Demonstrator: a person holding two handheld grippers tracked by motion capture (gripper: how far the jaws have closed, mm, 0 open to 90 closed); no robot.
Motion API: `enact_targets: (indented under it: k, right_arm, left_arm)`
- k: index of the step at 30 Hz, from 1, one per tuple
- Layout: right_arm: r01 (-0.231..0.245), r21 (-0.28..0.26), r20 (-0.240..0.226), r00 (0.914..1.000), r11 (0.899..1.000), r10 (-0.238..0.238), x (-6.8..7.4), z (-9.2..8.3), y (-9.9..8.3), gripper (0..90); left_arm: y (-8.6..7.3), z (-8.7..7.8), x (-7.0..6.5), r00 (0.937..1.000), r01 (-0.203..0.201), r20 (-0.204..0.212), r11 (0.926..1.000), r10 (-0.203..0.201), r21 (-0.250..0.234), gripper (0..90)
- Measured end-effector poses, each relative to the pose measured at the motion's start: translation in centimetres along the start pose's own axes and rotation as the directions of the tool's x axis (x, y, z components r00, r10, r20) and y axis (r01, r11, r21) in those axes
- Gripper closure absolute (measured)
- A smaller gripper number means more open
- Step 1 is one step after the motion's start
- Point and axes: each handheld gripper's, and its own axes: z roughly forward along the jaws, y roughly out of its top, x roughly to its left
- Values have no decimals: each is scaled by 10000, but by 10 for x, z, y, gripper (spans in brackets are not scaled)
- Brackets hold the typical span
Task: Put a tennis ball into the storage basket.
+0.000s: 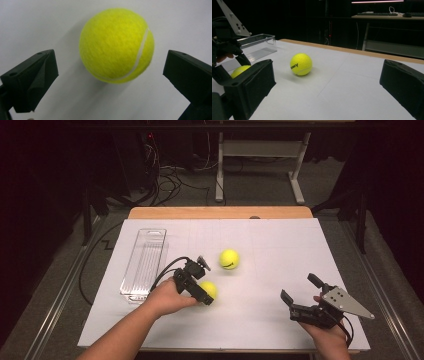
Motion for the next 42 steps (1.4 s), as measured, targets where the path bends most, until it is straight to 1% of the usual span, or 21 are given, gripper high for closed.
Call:
enact_targets:
  k: [6,8,11,14,17,18,19,23,27,29,30,32,35,40,42]
  right_arm:
    - [-51,-7,1,10000,10000,51,0,0,0,1]
    - [-43,-5,1,10000,10000,43,-1,0,0,2]
    - [-7,-17,-3,10000,10000,7,0,0,0,1]
    - [-95,-14,5,10000,10000,95,-1,0,0,2]
    - [-95,-12,19,10000,10000,95,-1,-1,0,1]
    - [-70,-27,13,10000,10000,70,-1,-1,0,1]
    - [-70,-27,13,10000,10000,70,-1,-1,0,1]
    - [-67,-24,16,10000,10000,67,-1,-1,0,2]
    - [-65,-21,16,10000,10000,65,-1,-1,0,2]
    - [-54,-31,16,10000,10000,54,-1,-1,0,2]
    - [-54,-31,16,10000,10000,54,-1,-1,0,2]
    - [-50,-30,21,10000,10000,50,-1,-1,1,1]
    - [-56,-41,4,10000,10000,56,-1,-1,1,2]
    - [-31,-32,-14,10000,10000,31,-1,-1,0,1]
    - [-26,-34,-23,10000,10000,26,0,-1,0,1]
  left_arm:
    - [5,6,4,9999,108,105,9998,-110,183,7]
    - [7,9,5,9997,126,208,9997,-131,215,8]
    - [9,14,6,9997,121,200,9994,-127,313,12]
    - [10,16,7,9996,193,191,9993,-199,322,33]
    - [11,17,6,9995,122,273,9995,-130,278,70]
    - [11,17,6,9996,90,279,9996,-97,260,98]
    - [11,17,6,9995,50,306,9997,-57,256,98]
    - [11,17,5,9990,-54,446,9998,45,199,169]
    - [11,17,4,9984,-149,552,9996,135,238,198]
    - [12,18,3,9978,-271,613,9992,253,296,236]
    - [12,18,2,9975,-311,643,9991,291,305,236]
    - [12,18,1,9974,-465,559,9983,444,364,250]
    - [13,18,-1,9974,-526,508,9979,506,379,259]
    - [13,18,-1,9975,-558,448,9976,540,418,263]
    - [13,18,-2,9979,-505,431,9979,487,417,264]
